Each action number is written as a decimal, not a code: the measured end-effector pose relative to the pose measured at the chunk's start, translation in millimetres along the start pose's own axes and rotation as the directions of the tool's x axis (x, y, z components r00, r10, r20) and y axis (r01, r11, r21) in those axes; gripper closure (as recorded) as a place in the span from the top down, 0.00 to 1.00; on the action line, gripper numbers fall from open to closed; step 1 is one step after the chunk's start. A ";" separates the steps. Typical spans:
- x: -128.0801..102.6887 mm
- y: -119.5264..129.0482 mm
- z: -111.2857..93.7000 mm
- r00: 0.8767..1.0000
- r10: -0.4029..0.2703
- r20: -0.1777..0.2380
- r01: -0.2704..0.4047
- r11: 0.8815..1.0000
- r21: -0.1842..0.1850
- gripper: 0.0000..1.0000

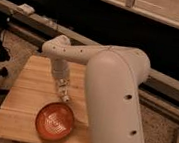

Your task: Place the bottle in the ceramic bowl

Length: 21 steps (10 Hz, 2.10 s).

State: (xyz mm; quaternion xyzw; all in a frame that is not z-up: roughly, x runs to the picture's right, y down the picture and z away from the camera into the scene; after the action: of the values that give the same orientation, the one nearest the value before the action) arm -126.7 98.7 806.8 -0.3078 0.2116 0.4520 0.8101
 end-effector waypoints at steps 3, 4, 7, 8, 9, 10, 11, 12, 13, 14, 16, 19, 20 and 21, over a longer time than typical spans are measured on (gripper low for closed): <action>24.1 20.3 4.1 0.999 0.025 0.032 -0.026 0.999 0.028 0.00; 32.4 26.3 7.7 0.998 0.040 0.041 -0.042 0.998 0.038 0.00; 50.2 41.0 14.7 0.995 0.086 0.054 -0.088 0.995 0.045 0.00; 55.7 43.5 17.2 0.993 0.102 0.059 -0.105 0.994 0.043 0.00; 63.7 47.5 20.7 0.991 0.120 0.061 -0.123 0.991 0.044 0.00; 71.0 54.0 23.6 0.989 0.136 0.061 -0.139 0.990 0.040 0.00; 80.0 60.6 27.1 0.986 0.155 0.065 -0.158 0.987 0.037 0.00; 86.2 62.5 28.8 0.984 0.164 0.068 -0.167 0.985 0.038 0.02; 95.7 67.2 30.0 0.982 0.178 0.069 -0.180 0.983 0.032 0.10; 103.1 69.9 31.6 0.980 0.189 0.068 -0.191 0.981 0.029 0.21; 115.7 71.0 35.4 0.975 0.212 0.063 -0.214 0.977 0.024 0.43; 132.1 68.8 36.9 0.970 0.234 0.057 -0.236 0.972 0.022 0.72; 136.0 67.8 36.5 0.969 0.239 0.058 -0.240 0.970 0.020 0.78; 136.0 68.1 36.2 0.969 0.240 0.060 -0.242 0.970 0.017 0.80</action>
State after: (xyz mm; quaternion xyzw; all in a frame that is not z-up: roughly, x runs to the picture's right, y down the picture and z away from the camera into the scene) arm -114.9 233.0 727.5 -0.2569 0.2294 0.5531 0.7585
